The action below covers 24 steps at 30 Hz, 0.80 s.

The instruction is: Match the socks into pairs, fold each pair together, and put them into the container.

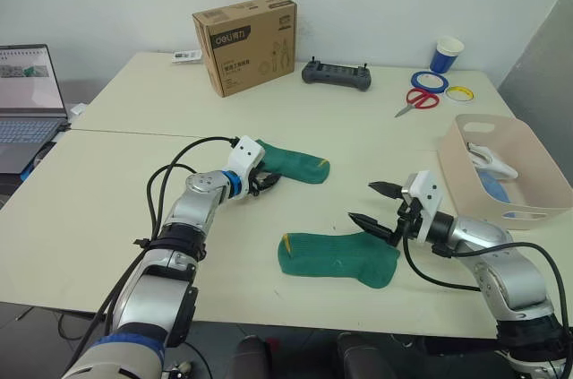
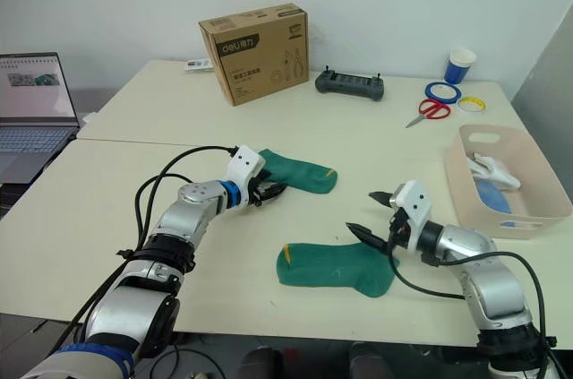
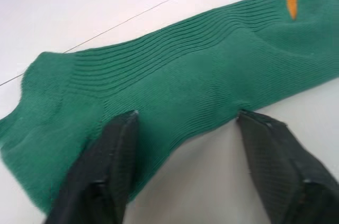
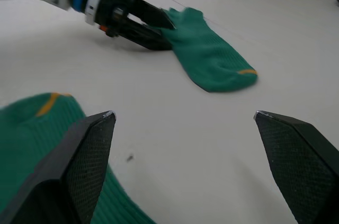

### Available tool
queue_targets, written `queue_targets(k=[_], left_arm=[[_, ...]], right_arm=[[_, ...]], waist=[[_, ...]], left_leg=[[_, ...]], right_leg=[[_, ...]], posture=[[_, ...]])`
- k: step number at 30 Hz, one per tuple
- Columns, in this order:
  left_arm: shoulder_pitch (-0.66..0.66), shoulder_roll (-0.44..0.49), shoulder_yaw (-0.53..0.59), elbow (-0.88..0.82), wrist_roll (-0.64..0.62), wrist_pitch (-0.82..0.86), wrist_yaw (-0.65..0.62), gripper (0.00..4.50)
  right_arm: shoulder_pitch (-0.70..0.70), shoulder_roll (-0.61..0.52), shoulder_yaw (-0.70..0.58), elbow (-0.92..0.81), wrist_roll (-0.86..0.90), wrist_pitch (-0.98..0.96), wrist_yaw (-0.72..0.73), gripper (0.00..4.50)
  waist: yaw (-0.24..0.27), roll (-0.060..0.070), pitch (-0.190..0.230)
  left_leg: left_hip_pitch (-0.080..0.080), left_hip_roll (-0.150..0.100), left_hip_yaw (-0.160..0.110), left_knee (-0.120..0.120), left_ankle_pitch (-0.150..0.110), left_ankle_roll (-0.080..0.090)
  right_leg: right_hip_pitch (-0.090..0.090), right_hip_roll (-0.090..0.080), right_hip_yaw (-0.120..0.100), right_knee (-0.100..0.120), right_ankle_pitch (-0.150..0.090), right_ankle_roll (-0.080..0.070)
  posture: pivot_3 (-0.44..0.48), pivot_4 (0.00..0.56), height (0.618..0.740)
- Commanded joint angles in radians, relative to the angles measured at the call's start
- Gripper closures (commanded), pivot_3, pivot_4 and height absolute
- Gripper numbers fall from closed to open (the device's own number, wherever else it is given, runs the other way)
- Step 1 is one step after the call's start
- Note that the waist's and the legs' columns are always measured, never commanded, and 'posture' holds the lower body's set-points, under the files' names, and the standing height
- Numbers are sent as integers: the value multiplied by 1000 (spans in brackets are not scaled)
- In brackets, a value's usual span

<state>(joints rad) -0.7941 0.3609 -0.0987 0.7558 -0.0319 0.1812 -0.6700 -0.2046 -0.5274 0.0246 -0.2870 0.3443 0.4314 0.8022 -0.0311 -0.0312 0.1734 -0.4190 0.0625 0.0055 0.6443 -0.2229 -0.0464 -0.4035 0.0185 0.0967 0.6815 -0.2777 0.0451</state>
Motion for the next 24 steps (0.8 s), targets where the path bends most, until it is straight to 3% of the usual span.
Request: queue_targets(k=[1, 7, 10, 18, 24], left_arm=[[-10, -4, -2, 23, 16, -10, -1, 2819], [27, -10, -11, -67, 2, 29, -33, 4473], [61, -11, -20, -164, -7, 84, -53, 4473], [284, -8, -94, -760, -94, 480, -89, 4473], [386, -10, -131, -875, -55, 514, -2, 4473]], right_arm=[[-7, 0, -3, -28, 1, 3, -21, 0], [-11, 7, -21, -9, -2, -11, -44, 0], [-12, 0, -30, 6, -6, -24, -44, 0], [-12, -4, -31, 12, -3, -31, -48, 0], [-18, -2, -7, 38, -25, -54, -42, 0]], waist=[[0, 0, 0], [0, 0, 0], [0, 0, 0], [-1, 0, 0], [-3, 0, 0]], left_leg=[[0, 0, 0, 0, 0, 0], [0, 0, 0, 0, 0, 0], [0, 0, 0, 0, 0, 0], [-1, 0, 0, 0, 0, 0], [1, 0, 0, 0, 0, 0]], right_leg=[[0, 0, 0, 0, 0, 0], [0, 0, 0, 0, 0, 0], [0, 0, 0, 0, 0, -1], [-1, 0, 0, 0, 1, -1], [0, 0, 1, 0, 0, 0]], posture=[[0, 150, 740], [0, 150, 740], [0, 150, 740], [0, 150, 740], [0, 150, 740]])
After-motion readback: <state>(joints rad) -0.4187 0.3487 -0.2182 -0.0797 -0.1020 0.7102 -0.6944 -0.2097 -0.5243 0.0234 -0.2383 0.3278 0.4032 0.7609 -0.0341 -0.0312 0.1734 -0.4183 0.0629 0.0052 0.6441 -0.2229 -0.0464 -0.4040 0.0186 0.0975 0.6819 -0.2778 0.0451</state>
